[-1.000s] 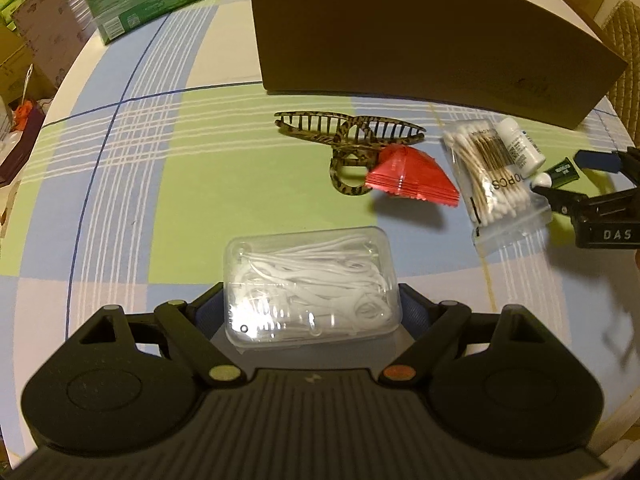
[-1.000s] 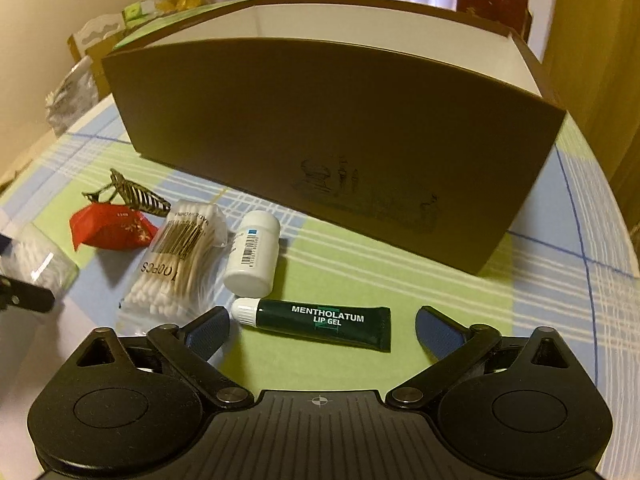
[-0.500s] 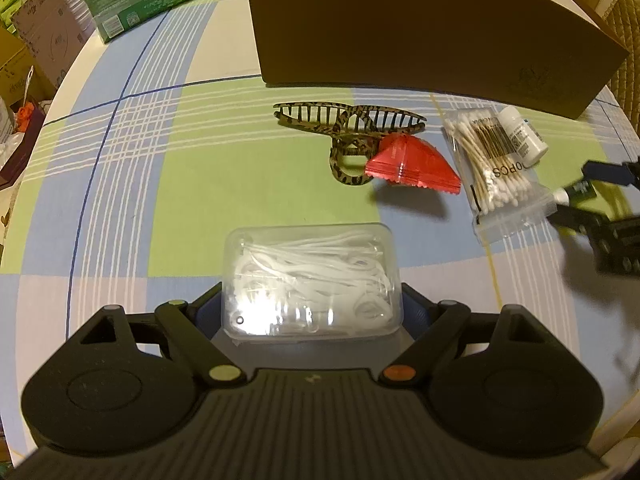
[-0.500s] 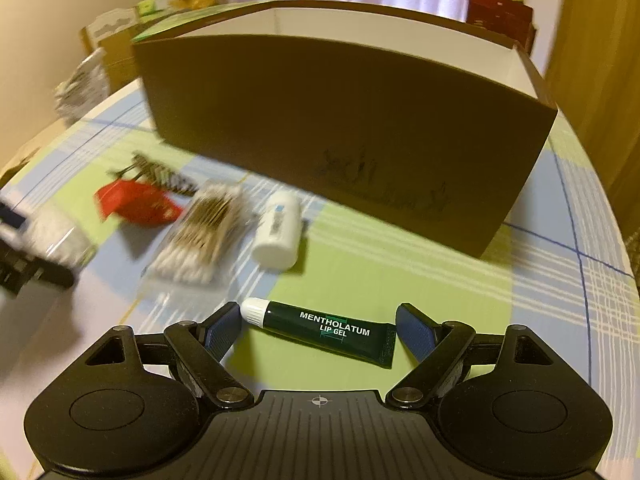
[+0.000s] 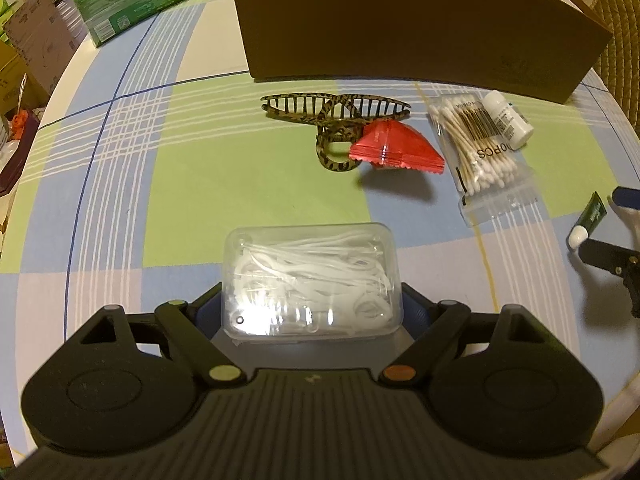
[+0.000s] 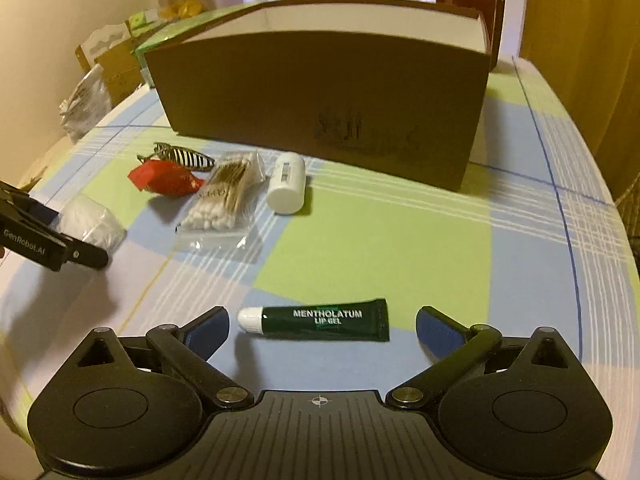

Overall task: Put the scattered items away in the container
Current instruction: 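Carry the floss box and lip gel tube over the brown box with both tools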

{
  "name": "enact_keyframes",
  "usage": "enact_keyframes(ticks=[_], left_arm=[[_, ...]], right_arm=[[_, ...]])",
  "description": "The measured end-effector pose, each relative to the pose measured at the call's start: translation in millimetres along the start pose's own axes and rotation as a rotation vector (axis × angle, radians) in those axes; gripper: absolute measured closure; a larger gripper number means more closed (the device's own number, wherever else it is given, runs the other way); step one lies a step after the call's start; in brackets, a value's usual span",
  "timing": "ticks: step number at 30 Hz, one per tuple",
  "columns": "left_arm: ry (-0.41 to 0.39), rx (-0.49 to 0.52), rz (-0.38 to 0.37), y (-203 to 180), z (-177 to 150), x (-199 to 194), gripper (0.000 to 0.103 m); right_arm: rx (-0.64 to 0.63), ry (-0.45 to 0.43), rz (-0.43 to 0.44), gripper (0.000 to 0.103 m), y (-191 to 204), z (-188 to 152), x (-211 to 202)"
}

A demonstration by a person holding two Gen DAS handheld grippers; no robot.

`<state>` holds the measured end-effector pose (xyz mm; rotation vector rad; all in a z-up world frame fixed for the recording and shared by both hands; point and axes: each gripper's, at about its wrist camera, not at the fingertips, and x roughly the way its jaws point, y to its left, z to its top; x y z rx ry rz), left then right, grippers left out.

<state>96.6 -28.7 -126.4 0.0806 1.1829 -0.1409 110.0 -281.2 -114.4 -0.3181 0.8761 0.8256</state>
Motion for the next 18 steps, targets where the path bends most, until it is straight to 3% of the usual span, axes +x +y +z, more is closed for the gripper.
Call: enact_keyframes(ticks=[4,9,18], left_arm=[[0.001,0.004,-0.001,0,-1,-1,0.019],[0.000,0.002,-0.002,0,-2,-1,0.019],[0.000,0.014,-0.002,-1,-2,-2,0.019]], right_arm=[[0.015,0.010,-0.037,0.016,-1,0,3],[0.008,0.018,-0.081,0.017,7,-3,2],[0.019,0.011,-0.085,0.017,9,-6,0]])
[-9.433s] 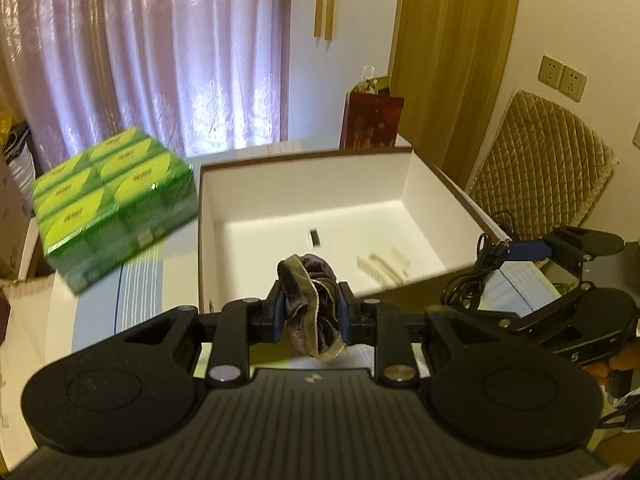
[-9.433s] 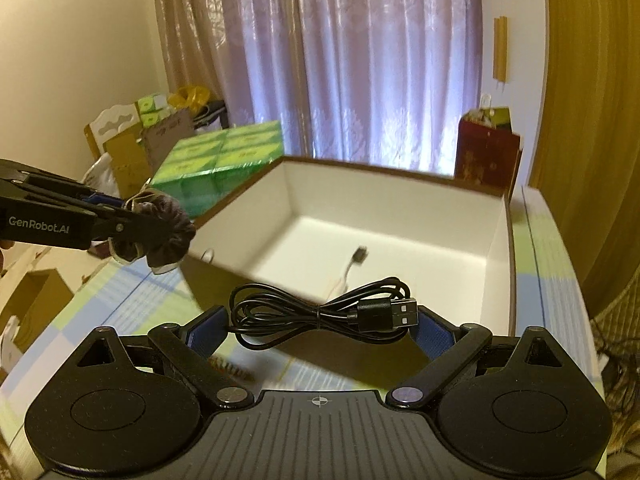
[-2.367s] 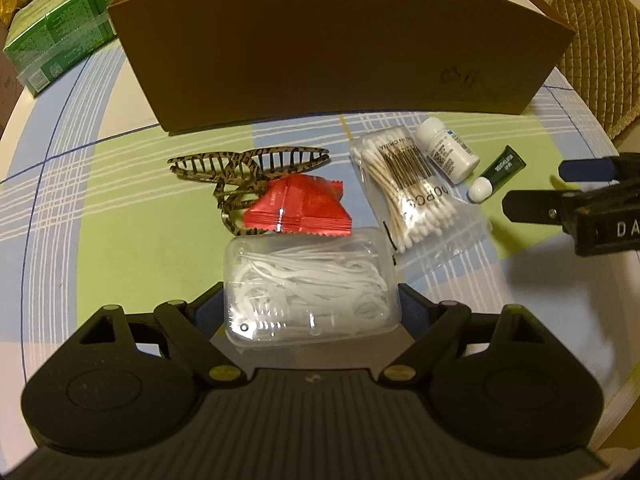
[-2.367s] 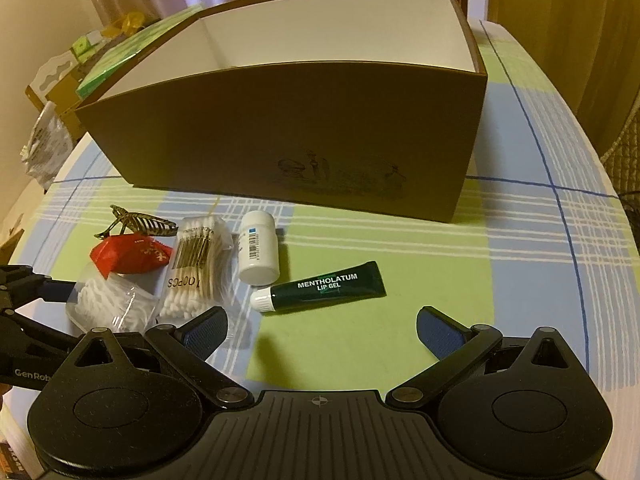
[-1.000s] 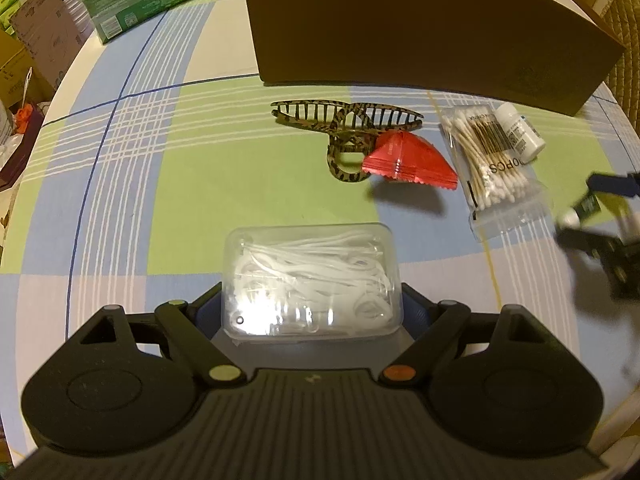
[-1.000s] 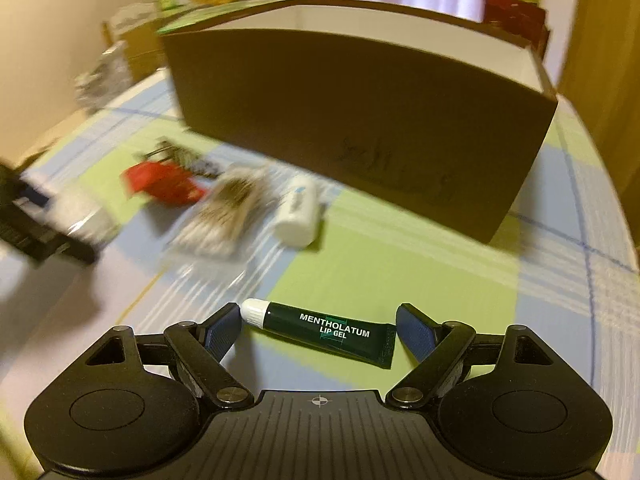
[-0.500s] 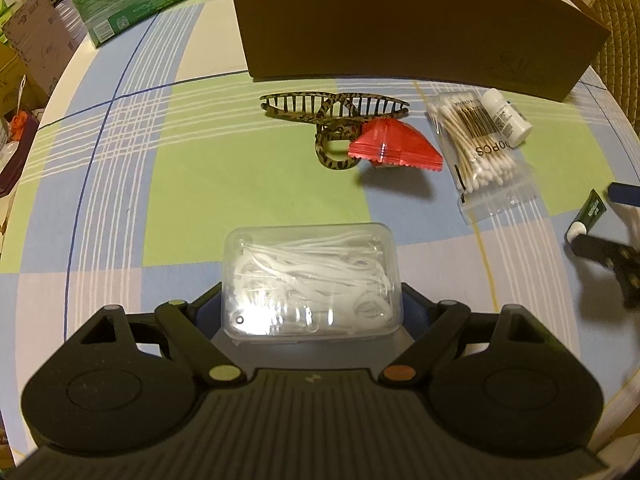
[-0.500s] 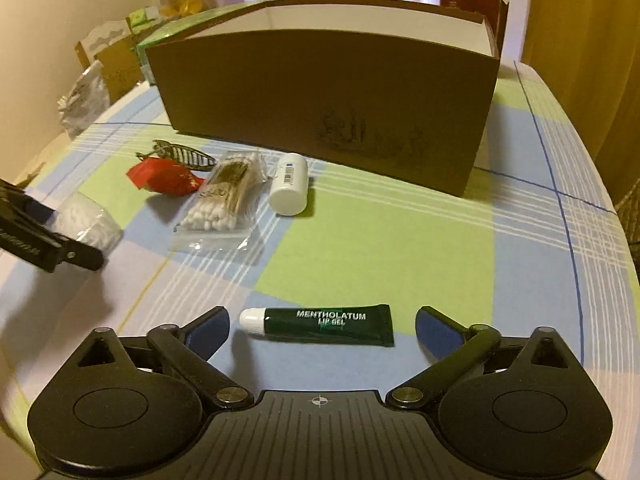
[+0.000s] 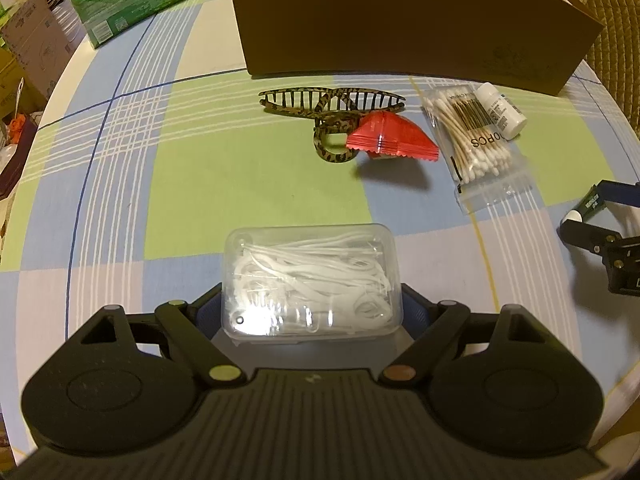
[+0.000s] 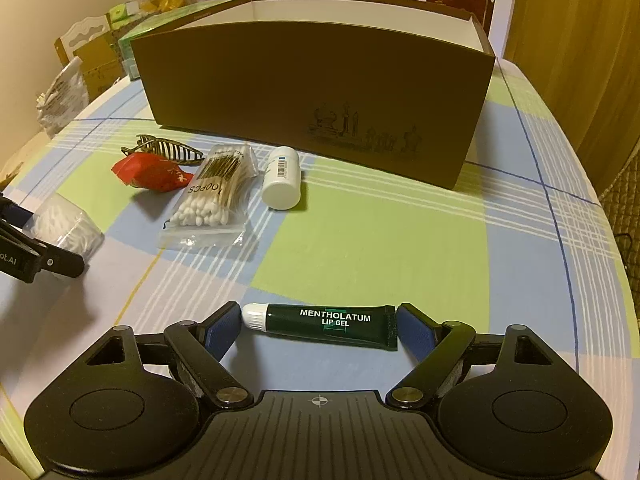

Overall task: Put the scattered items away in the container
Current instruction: 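Carry the floss box and lip gel tube over the brown box with both tools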

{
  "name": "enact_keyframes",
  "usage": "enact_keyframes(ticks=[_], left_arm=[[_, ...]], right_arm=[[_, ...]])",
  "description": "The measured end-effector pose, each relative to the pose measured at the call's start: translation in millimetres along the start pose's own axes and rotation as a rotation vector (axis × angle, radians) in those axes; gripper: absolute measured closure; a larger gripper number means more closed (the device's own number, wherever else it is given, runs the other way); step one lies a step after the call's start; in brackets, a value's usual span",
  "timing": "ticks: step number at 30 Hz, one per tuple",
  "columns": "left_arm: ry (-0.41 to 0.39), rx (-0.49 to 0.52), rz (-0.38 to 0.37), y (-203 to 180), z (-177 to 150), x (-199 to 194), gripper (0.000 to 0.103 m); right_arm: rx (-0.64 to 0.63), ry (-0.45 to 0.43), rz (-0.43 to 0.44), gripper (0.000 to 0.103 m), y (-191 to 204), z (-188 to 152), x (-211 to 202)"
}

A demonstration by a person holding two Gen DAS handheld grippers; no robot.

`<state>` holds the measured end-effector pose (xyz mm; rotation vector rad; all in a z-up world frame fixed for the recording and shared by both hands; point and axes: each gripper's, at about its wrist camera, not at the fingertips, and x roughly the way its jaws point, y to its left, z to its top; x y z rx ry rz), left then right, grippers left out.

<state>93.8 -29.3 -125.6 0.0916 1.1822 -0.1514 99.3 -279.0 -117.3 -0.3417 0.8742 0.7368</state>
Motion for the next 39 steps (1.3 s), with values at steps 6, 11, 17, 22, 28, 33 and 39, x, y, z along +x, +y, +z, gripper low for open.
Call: enact_keyframes(ticks=[6,11,17,22,28,33,39], left_arm=[[0.002,0.006,-0.002,-1,1,0,0.019],[-0.013,0.015,-0.007,-3,5,-4,0.019],[-0.027,0.024,-0.008,-5,12,-2,0.018],[-0.043,0.044,-0.018,-5,11,0,0.020],[-0.049,0.064,-0.025,-5,4,-5,0.020],[-0.070,0.064,-0.039,-1,1,-21,0.020],[-0.116,0.085,-0.048,2,9,-47,0.020]], right_arm=[[0.006,-0.007,-0.003,0.017,1,-2,-1],[0.005,-0.009,-0.005,0.017,1,-2,0],[-0.016,-0.006,-0.016,0.017,3,-2,1],[-0.015,-0.009,-0.021,0.017,4,-2,1],[-0.011,-0.004,-0.021,0.017,5,-3,-1],[-0.004,-0.002,0.000,0.017,6,-1,-9],[-0.028,-0.047,0.033,0.017,9,14,-29]])
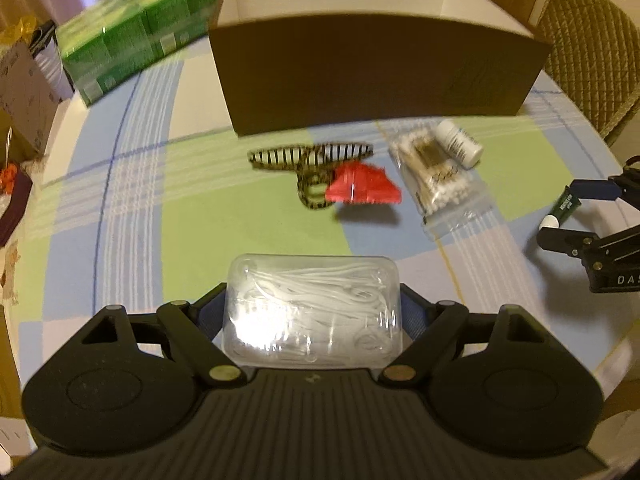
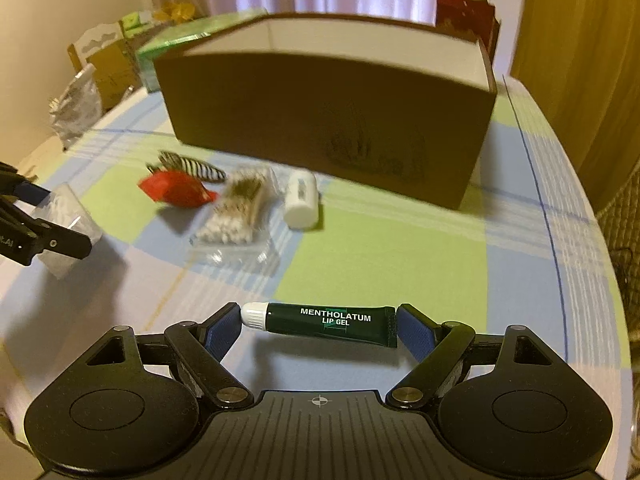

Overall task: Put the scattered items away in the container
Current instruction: 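Carry the floss box and lip gel tube over the brown box with both tools, then open both tools to drop the floss box and lip gel into the box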

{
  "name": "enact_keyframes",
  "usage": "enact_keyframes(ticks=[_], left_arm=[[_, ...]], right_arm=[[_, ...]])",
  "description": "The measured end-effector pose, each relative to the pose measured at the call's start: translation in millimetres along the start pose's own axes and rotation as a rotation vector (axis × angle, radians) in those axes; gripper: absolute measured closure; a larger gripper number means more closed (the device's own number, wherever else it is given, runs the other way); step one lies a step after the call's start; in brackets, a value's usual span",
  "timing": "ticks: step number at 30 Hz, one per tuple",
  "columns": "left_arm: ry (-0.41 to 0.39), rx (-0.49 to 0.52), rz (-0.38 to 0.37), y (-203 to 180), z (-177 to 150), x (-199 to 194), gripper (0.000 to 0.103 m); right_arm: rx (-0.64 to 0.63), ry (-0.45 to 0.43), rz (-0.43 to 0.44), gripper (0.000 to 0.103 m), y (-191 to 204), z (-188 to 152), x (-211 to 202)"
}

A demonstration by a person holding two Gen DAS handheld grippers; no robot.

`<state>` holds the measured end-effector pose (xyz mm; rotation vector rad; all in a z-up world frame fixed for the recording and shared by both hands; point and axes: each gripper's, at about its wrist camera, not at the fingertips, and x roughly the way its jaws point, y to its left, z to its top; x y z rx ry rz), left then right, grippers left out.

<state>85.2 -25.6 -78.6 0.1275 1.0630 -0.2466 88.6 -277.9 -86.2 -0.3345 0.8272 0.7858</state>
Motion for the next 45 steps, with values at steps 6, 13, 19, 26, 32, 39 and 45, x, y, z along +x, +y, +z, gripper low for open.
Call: enact_keyframes(ticks=[6,13,19,26,32,39,45], left_arm=[[-0.066,0.026,-0.014,-1,23,-20,0.020],[-0.161,0.069,-0.029,1,69,-32,0.020],[-0.222,0.083,-0.036,8,124,-30,0.020],[-0.199,0.095,-0.061,15,192,0,0.020],[-0.047,0.107,-0.072,14,226,57,0.020],[0.102,0.089,-0.071,18,231,108,0.020],[0.125,0.137,-0.055,13,230,114,0.020]], right_arm=[[-0.036,-0.086,0.021,0.017,2,30,-20],[-0.067,-0.185,0.018,0.017,-4,73,-28],[-0.060,-0.259,0.009,0.017,-22,115,-23],[-0.025,-0.245,0.032,0.017,-48,163,11],[0.028,-0.131,0.052,0.017,-68,183,53],[0.071,0.021,0.061,0.017,-80,183,89],[0.061,0.100,0.052,0.017,-77,184,100]])
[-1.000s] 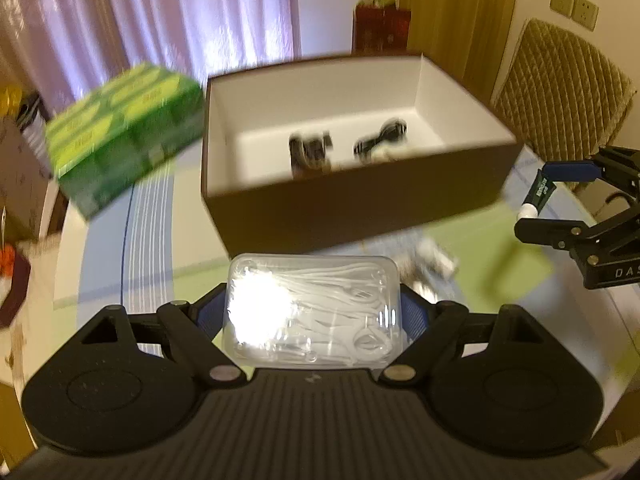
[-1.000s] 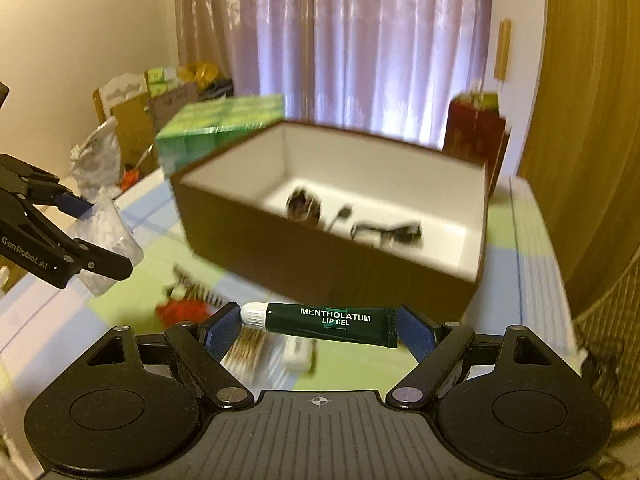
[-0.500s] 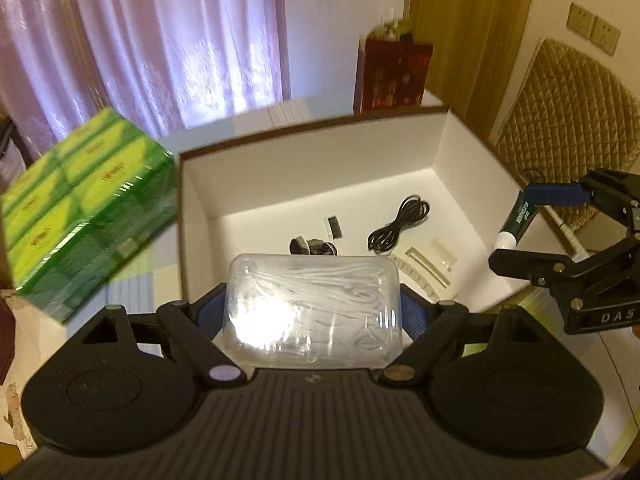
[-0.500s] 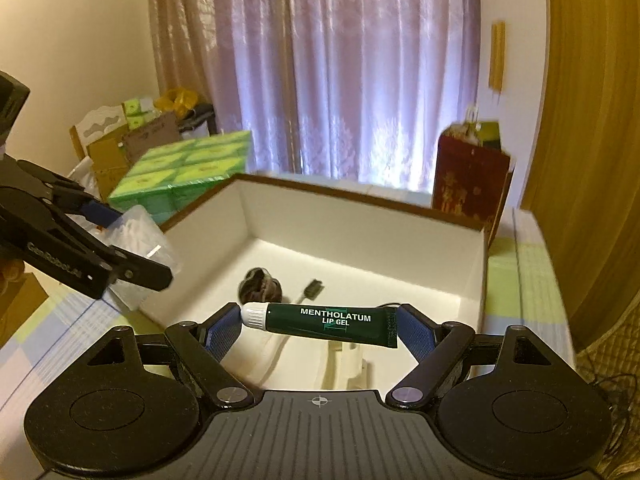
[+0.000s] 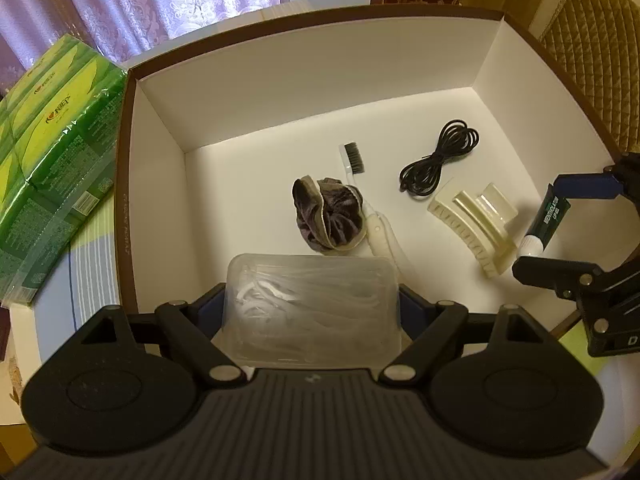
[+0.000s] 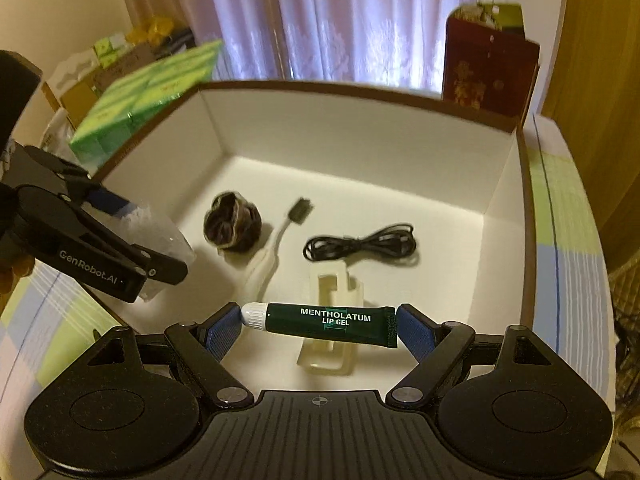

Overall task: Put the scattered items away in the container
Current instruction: 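Open both tools to drop the floss box and lip gel into the box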

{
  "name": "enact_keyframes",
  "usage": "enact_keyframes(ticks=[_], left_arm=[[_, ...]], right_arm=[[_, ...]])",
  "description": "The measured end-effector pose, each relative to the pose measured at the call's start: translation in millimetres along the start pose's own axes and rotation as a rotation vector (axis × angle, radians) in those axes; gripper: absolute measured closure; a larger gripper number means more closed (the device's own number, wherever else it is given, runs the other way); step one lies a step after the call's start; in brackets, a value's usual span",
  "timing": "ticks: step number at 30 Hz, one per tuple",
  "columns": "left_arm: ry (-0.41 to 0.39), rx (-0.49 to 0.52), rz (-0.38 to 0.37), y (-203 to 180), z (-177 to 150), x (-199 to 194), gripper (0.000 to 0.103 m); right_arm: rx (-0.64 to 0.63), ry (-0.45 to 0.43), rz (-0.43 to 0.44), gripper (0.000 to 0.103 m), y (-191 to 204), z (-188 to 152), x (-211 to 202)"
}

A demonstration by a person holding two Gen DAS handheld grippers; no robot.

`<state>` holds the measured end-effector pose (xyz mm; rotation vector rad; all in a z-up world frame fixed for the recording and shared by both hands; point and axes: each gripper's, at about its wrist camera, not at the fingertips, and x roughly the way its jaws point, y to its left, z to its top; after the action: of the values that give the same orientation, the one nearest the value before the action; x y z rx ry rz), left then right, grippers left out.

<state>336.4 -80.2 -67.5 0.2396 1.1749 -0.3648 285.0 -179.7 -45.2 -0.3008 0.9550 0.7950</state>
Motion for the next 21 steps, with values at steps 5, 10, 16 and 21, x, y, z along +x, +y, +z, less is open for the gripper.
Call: enact_keyframes(ticks=[5,10,16,21], left_arm=[[-0.007,0.026,-0.016,-3,4,-6,0.020],[-0.013,0.041,0.002,-8,3,-8,0.019],[-0.025,0.048,0.025,-9,-1,-14,0.017],[-0.043,0.034,0.041,-5,-4,-24,0.013]], right_arm=[[0.011,0.058,0.000,0.017,0,6,5],[0.013,0.111,0.006,0.017,1,10,7],[0.046,0.144,0.082,0.000,2,15,2],[0.056,0.127,0.061,0.000,9,15,-6]])
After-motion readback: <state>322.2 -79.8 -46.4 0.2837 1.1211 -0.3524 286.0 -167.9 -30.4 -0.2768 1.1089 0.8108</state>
